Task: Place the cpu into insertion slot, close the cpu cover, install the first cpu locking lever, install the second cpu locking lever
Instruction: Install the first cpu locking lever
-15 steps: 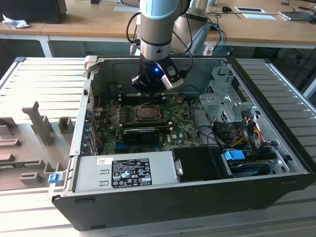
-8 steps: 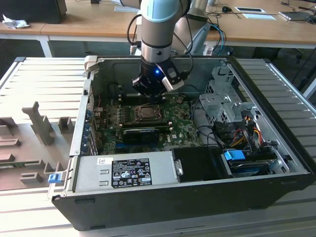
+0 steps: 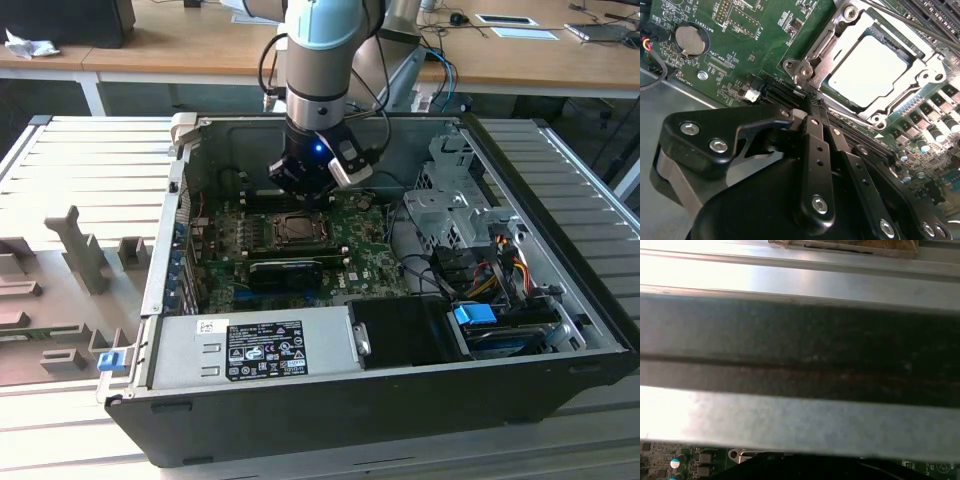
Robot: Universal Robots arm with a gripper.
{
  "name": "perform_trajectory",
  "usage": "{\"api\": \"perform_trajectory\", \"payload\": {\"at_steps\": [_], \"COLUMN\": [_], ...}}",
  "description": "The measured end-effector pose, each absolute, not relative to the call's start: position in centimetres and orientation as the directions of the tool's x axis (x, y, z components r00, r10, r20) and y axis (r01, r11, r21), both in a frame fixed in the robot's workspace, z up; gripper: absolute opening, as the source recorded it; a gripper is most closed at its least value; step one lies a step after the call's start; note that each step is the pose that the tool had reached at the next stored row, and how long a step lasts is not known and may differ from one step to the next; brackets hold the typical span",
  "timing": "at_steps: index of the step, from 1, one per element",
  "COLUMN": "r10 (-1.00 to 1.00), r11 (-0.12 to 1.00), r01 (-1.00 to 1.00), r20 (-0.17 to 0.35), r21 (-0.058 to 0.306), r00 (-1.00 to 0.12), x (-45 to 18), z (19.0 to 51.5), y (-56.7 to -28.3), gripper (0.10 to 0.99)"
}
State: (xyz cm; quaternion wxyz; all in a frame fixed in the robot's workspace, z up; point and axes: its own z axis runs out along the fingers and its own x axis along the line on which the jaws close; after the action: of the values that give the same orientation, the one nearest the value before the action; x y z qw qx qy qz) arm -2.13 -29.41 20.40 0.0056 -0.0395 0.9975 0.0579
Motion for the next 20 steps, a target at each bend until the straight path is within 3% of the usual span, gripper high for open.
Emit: {"api": "perform_trajectory", "payload": {"at_steps": [9, 15, 20], "r10": [-0.078, -0.079, -0.079], "r11": [0.992, 0.996, 0.993], "r01": [-0.079, -0.08, -0.079], "r20": [-0.015, -0.01, -0.011], "r21": [0.101, 0.046, 0.086], "r00": [-0.997, -0.997, -0.997], "x": [-2.12, -2.03, -1.99], "z": [20.62, 20.14, 20.22], "y": [-29.41, -29.22, -29.18], "gripper": [0.106, 0.106, 0.106]}}
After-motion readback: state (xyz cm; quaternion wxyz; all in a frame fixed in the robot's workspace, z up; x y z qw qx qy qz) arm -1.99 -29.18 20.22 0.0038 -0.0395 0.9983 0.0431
